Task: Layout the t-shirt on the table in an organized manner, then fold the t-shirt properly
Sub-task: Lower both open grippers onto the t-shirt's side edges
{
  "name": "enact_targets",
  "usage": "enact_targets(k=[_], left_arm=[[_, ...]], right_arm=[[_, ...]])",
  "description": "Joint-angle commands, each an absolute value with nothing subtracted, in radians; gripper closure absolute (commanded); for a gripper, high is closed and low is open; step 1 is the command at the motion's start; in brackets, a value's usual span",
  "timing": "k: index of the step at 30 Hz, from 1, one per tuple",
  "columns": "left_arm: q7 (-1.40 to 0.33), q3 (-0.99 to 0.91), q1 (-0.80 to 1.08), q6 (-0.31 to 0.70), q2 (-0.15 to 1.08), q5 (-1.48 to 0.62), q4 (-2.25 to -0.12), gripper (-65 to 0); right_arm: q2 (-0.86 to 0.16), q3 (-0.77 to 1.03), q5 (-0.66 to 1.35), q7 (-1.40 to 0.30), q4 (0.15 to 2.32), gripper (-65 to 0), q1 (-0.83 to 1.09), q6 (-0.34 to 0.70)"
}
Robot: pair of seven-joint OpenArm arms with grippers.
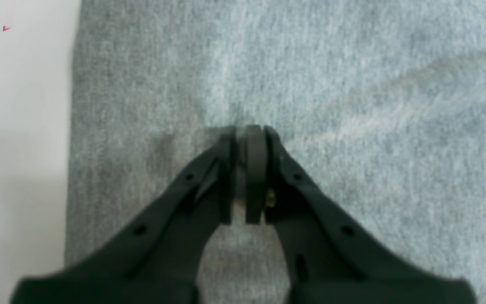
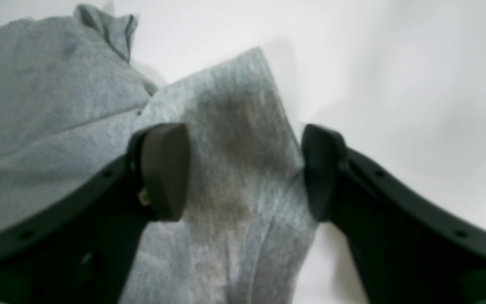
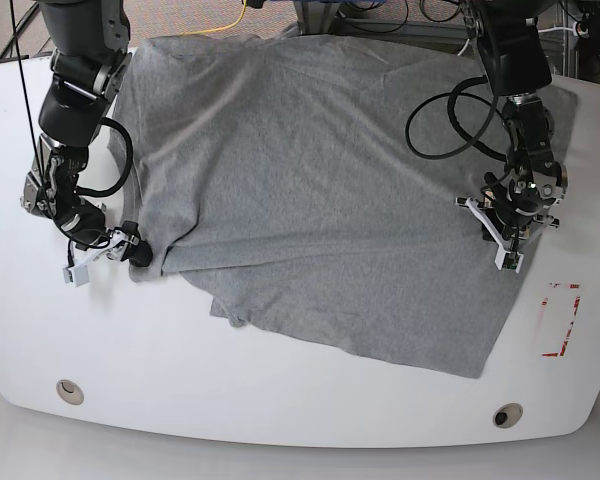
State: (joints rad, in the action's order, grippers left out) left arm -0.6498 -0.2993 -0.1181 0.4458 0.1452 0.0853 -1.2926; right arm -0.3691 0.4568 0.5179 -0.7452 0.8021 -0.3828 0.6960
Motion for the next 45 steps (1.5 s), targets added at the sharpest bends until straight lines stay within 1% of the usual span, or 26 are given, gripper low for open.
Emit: enact_targets(k=[1,3,6,7,8,10,12,26,31,36,37,39,41,42,43,45], left_arm=[[-0.71,-0.3,-0.111,0.449,0.151,0.114,-1.29,-3.2],[-0.71,-0.3,-0.111,0.449,0.151,0.114,-1.29,-3.2],[-0.71,-0.3,-0.111,0.449,0.151,0.114,-1.29,-3.2],[-0.71,-0.3,-0.11,0.449,0.151,0.114,-1.288,-3.2],[-0.71,-0.3,-0.108,0.449,0.151,0.114,-1.288,-3.2],[-0.71,-0.3,-0.104,0.449,0.151,0.114,-1.29,-3.2],[-0.71,-0.3,-0.104,0.449,0.151,0.114,-1.288,-3.2],[-0.71,-0.302,-0.093,0.449,0.156,0.114,-1.29,-3.2],[-0.71,-0.302,-0.091,0.449,0.156,0.114,-1.29,-3.2],[-0.71,-0.302,-0.09,0.449,0.156,0.114,-1.288,-3.2],[-0.71,-0.302,-0.088,0.449,0.156,0.114,-1.29,-3.2],[-0.71,-0.302,-0.081,0.449,0.156,0.114,-1.29,-3.2],[-0.71,-0.302,-0.079,0.449,0.156,0.114,-1.287,-3.3],[-0.71,-0.302,-0.079,0.449,0.156,0.114,-1.285,-3.3],[-0.71,-0.302,-0.079,0.449,0.157,0.114,-1.285,-3.3],[-0.71,-0.302,-0.079,0.449,0.157,0.114,-1.285,-3.3]], right_arm=[[-0.387,0.458,0.529,-0.743,0.814,-31.9,-0.41,0.698],[-0.387,0.458,0.524,-0.743,0.812,-27.9,-0.426,0.698],[-0.387,0.456,0.524,-0.743,0.811,-19.8,-0.43,0.698],[-0.387,0.456,0.524,-0.743,0.811,-15.5,-0.433,0.698],[-0.387,0.456,0.524,-0.743,0.811,-13.2,-0.433,0.698],[-0.389,0.456,0.524,-0.743,0.814,-8.6,-0.433,0.698],[-0.394,0.456,0.524,-0.745,0.816,-6.0,-0.441,0.698],[-0.475,0.461,0.532,-0.75,0.816,-5.1,-0.438,0.698],[-0.493,0.463,0.533,-0.75,0.817,-5.1,-0.417,0.698],[-0.489,0.463,0.533,-0.75,0.817,-5.9,-0.414,0.698],[-0.489,0.463,0.533,-0.75,0.817,-6.8,-0.414,0.698],[-0.486,0.463,0.533,-0.75,0.817,-11.1,-0.414,0.698],[-0.466,0.463,0.532,-0.75,0.816,-22.5,-0.415,0.698],[-0.46,0.463,0.53,-0.75,0.816,-26.6,-0.417,0.698],[-0.45,0.463,0.53,-0.75,0.816,-34.1,-0.417,0.698],[-0.446,0.463,0.532,-0.75,0.816,-43.4,-0.417,0.698]])
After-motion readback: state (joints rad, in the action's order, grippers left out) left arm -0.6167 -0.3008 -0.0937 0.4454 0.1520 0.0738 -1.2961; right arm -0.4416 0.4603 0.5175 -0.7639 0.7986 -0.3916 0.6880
